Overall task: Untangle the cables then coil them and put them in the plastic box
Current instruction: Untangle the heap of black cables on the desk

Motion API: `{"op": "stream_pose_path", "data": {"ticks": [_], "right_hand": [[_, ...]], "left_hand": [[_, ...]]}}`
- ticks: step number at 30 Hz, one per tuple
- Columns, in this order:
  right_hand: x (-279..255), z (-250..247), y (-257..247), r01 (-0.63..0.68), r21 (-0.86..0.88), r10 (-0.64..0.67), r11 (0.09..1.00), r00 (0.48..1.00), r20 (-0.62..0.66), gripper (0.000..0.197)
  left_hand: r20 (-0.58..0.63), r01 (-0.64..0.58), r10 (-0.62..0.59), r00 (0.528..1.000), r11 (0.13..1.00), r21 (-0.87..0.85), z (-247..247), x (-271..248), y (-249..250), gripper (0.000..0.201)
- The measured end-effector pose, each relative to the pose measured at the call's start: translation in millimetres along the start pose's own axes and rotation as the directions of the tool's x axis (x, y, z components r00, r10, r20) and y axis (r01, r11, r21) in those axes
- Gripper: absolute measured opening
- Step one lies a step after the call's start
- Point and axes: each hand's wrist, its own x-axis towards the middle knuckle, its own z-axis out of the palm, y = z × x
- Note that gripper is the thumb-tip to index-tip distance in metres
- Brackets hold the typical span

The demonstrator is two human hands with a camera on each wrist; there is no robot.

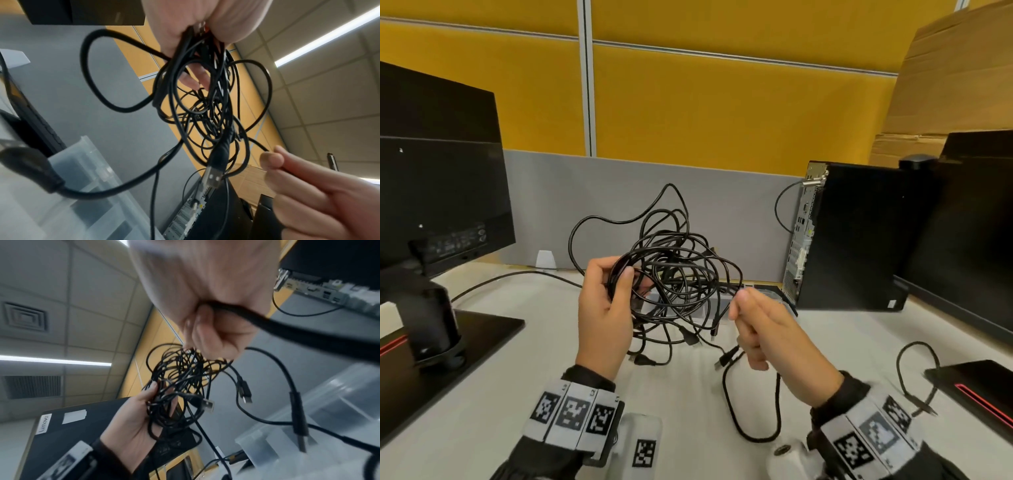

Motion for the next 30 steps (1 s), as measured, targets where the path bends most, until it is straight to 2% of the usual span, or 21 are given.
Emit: {"op": "stream_pose_path", "data": {"ticks": [2, 5, 8, 10, 12, 14, 16, 18, 19, 22, 25, 27, 28, 29, 30], "right_hand": [[3, 3, -2, 0.004, 0.008, -0.003, 1.000, 0.999, -0.046, 0.034], [13, 2, -2, 0.039, -0.191, -0.053, 0.981, 0.996, -0.071, 0.035], [20, -3, 2, 0.114, -0.498, -0.126, 0.860, 0.992, 0.011, 0.035], [20, -1, 2, 0.119, -0.644, -0.127, 0.755, 0.991, 0.035, 0.033], [22, 2, 3, 0.087, -0.735, -0.141, 0.672, 0.990, -0.012, 0.032], [26, 2, 8, 0.051, -0.726, -0.139, 0.685, 0.988, -0.061, 0.031], [30, 4, 13, 0.067, -0.589, -0.124, 0.805, 0.991, -0.056, 0.027], [32, 3, 15, 0.064, -0.272, -0.083, 0.960, 0.995, -0.059, 0.022], [32, 0, 15, 0.018, -0.092, -0.025, 0.996, 0.997, -0.076, 0.021], [34, -7, 22, -0.102, 0.285, 0.131, 0.953, 0.988, -0.083, 0.022], [38, -10, 30, -0.053, 0.501, 0.113, 0.864, 0.989, -0.090, 0.032], [40, -10, 31, -0.006, 0.530, 0.069, 0.848, 0.993, -0.100, 0.027], [39, -11, 30, 0.003, 0.555, 0.064, 0.832, 0.993, -0.102, 0.020], [40, -13, 34, 0.012, 0.583, 0.076, 0.813, 0.989, -0.126, 0.015], [39, -14, 33, 0.028, 0.594, 0.068, 0.804, 0.988, -0.139, 0.014]], "left_hand": [[0.016, -0.012, 0.012, 1.000, 1.000, -0.029, 2, -1, 5, 0.016], [0.007, -0.001, 0.001, 1.000, 0.998, -0.066, 0, -1, 10, 0.013], [0.013, 0.020, -0.019, 1.000, 0.996, -0.086, -2, 0, 12, 0.015], [0.045, 0.003, 0.001, 0.999, 0.996, -0.086, 0, -2, 14, 0.017], [0.089, -0.037, 0.045, 0.995, 0.995, -0.092, 5, -6, 16, 0.019], [0.144, -0.080, 0.094, 0.985, 0.992, -0.102, 9, -10, 20, 0.020], [0.252, -0.132, 0.154, 0.955, 0.986, -0.103, 12, -14, 23, 0.024], [0.396, -0.177, 0.195, 0.897, 0.981, -0.081, 12, -17, 24, 0.030], [0.467, -0.184, 0.191, 0.863, 0.981, -0.061, 11, -17, 24, 0.026], [0.638, -0.182, 0.116, 0.761, 0.982, 0.038, 8, -17, 24, 0.020], [0.726, -0.163, 0.049, 0.686, 0.983, 0.088, 1, -12, 23, 0.032], [0.734, -0.133, 0.038, 0.678, 0.988, 0.072, -6, -7, 21, 0.036], [0.718, -0.106, 0.030, 0.696, 0.992, 0.061, -9, -4, 21, 0.031], [0.681, -0.084, 0.023, 0.732, 0.995, 0.056, -13, -1, 20, 0.026], [0.610, -0.067, 0.019, 0.792, 0.996, 0.056, -16, 2, 18, 0.023]]}}
